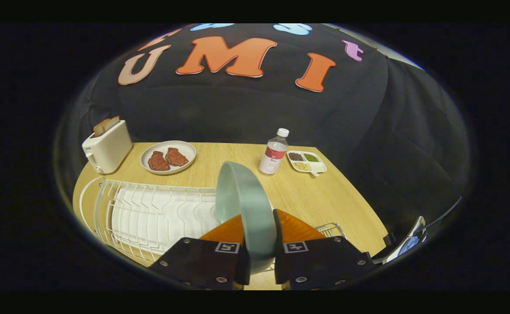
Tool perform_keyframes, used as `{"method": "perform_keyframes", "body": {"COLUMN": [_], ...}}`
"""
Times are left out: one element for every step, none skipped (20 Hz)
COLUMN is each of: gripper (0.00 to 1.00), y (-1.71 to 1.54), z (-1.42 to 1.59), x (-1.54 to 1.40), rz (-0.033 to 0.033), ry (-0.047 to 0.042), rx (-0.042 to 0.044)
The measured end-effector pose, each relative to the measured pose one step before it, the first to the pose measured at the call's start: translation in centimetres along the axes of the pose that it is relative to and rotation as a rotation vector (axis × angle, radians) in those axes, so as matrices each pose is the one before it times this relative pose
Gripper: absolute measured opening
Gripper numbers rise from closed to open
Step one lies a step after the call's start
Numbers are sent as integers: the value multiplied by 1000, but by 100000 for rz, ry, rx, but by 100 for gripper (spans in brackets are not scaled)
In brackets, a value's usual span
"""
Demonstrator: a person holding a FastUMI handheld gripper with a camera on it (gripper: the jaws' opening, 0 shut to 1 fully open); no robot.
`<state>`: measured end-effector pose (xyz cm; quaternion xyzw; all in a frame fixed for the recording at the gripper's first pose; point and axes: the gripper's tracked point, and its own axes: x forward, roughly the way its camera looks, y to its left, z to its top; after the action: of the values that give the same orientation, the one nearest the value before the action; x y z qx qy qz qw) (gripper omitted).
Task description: Take the plate from the dish rack, then take the spoon from the basket and place it into the plate.
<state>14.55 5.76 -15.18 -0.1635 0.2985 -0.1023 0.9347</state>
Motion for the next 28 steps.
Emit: {"method": "perform_keyframes", "body": {"gripper": [22,22,22,22,22,22,22,22,22,22,22,22,22,22,22,22,22,22,22,22,22,22,22,22,22,22,22,22], "y": [-181,-339,-422,-335,-145,-204,-142,-125,-38,83,121,-52,-3,17,204,147,99,-31,10,-43,-283,-234,-284,-254,-384,-588,-752,-759], "z": [-86,-44,52,134,288,162,267,66,96,-111,-223,-386,-294,-603,-579,-870,-800,-869,-914,-833,-766,-909,-955,-1009,-938,-815,-778,-649], "x": [-178,-178,-260,-206,-339,-481,-604,-545,-695,-808,-875,-881,-797,-904,-878,-890,-815,-715,-677,-649,-690,-450,-613,-487,-331,-219,-117,-264], "rz": [-477,-658,-933,12,800,1224,1083,1504,1742,2327,2530,2293,2113,2339,2842,2920,2416,2091,1727,1626,1318,1331,1121,1458,1005,450,-378,-641], "ry": [282,123,-323,-376,-96,-293,-230,-518,-196,103,697,406,175,1056,714,1344,1267,1268,776,849,358,714,1184,1765,1336,907,1125,625], "rx": [101,724,1046,1881,2428,2583,1650,1545,1645,2849,2832,2249,1911,1954,2456,2604,2407,2043,2381,1794,1742,1752,2598,2606,2481,1544,600,583]}}
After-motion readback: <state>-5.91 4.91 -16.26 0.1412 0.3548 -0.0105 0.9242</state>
